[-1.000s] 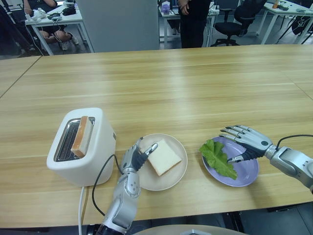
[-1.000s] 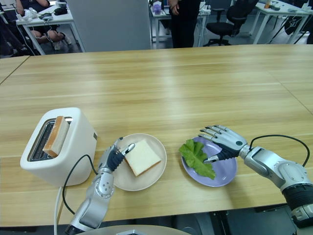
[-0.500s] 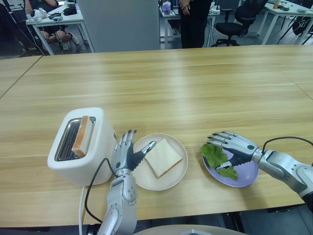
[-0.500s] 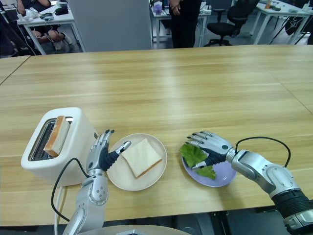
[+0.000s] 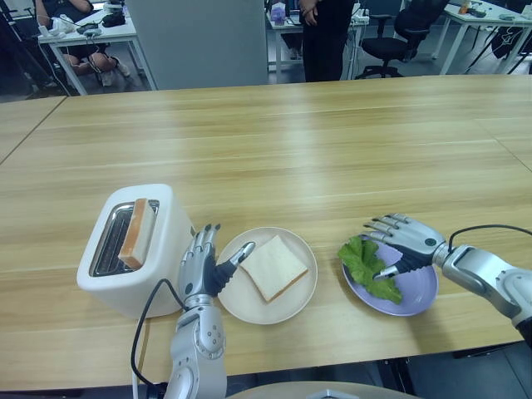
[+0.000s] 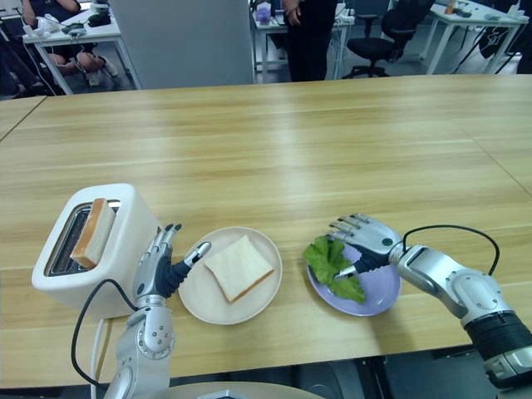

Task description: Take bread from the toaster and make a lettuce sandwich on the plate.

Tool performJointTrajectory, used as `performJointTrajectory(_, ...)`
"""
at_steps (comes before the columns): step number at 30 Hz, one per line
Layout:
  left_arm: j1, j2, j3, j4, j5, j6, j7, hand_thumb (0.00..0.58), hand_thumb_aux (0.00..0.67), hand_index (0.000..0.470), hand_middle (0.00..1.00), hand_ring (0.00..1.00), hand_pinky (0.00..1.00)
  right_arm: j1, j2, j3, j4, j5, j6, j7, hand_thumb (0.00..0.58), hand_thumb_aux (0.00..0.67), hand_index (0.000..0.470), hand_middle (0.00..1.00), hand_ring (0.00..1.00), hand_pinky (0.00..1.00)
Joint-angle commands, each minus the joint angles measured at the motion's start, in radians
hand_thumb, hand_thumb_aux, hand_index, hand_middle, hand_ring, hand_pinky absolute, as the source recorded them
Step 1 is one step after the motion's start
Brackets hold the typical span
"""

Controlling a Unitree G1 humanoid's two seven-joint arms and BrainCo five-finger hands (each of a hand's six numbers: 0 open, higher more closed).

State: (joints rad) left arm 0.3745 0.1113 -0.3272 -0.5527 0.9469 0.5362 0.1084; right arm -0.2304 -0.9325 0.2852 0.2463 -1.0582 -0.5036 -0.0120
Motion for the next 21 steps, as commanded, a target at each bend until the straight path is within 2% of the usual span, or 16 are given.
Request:
performJointTrajectory(1, 0.015, -0.01, 0.009, -0.01, 0.008, -0.011, 0.001, 0.0, 0.0, 0.0, 0.0, 0.0, 0.0, -0.019, 0.007, 0.036, 0.053, -0.018, 0.007, -0.012, 0.0, 0.0, 0.0, 0.0, 0.0, 0.0)
performJointTrajectory(9, 0.018, -0.022, 0.017, -0.019, 0.017, -0.012, -0.014, 0.0, 0.0, 0.0, 0.0, 0.0, 0.0, 0.034, 0.037, 0.066, -0.04, 0.019, 0.013, 0.041, 0.0, 0.0, 0.0, 0.0, 0.0, 0.0)
performJointTrajectory(15, 0.023, -0.034, 0.018, -0.014, 0.018, -0.016, -0.007, 0.0, 0.0, 0.0, 0.0, 0.0, 0.0, 0.121, 0.051, 0.006, -0.211, 0.151, 0.094, 0.196, 0.0, 0.0, 0.0, 0.0, 0.0, 0.0)
performJointTrajectory(18, 0.023, -0.047, 0.01, -0.009, 0.022, -0.02, -0.004, 0.0, 0.0, 0.0, 0.0, 0.0, 0.0, 0.205, 0.094, 0.016, -0.293, 0.221, 0.153, 0.3, 0.0, 0.0, 0.0, 0.0, 0.0, 0.0)
performJointTrajectory(21, 0.029, -0.057, 0.002, -0.003, 0.026, -0.029, 0.001, 0.0, 0.0, 0.0, 0.0, 0.0, 0.0, 0.241, 0.119, 0.038, -0.292, 0.196, 0.17, 0.321, 0.0, 0.0, 0.0, 0.0, 0.0, 0.0)
